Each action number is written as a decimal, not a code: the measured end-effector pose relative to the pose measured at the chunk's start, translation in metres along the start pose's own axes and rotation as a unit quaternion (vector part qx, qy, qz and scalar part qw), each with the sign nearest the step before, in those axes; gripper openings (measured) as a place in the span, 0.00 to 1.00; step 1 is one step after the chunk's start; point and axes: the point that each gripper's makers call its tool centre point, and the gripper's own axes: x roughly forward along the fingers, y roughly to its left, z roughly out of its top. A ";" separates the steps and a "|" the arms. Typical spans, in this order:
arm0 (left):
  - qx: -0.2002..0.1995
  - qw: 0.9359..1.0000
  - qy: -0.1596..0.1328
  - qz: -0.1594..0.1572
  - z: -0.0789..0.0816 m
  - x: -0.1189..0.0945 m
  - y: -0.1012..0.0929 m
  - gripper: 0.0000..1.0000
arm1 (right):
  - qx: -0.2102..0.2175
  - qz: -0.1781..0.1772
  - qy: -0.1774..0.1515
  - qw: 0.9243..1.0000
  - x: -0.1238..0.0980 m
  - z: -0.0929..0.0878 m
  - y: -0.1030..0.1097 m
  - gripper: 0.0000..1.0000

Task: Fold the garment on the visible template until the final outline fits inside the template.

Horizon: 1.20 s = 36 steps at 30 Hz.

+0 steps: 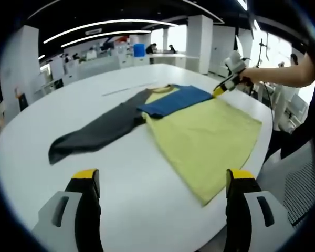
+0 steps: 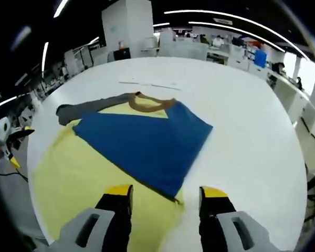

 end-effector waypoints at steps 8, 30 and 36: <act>-0.001 1.000 -0.002 0.002 0.001 -0.001 0.002 0.97 | -0.048 0.052 -0.046 0.996 -0.016 0.021 0.033 0.84; -0.032 0.998 -0.012 0.060 0.000 -0.009 0.048 0.99 | -0.081 0.134 -0.120 0.980 -0.068 0.022 0.108 0.99; -0.047 0.994 -0.020 0.094 0.004 -0.016 0.075 0.97 | -0.103 0.145 -0.117 0.977 -0.076 0.013 0.123 0.99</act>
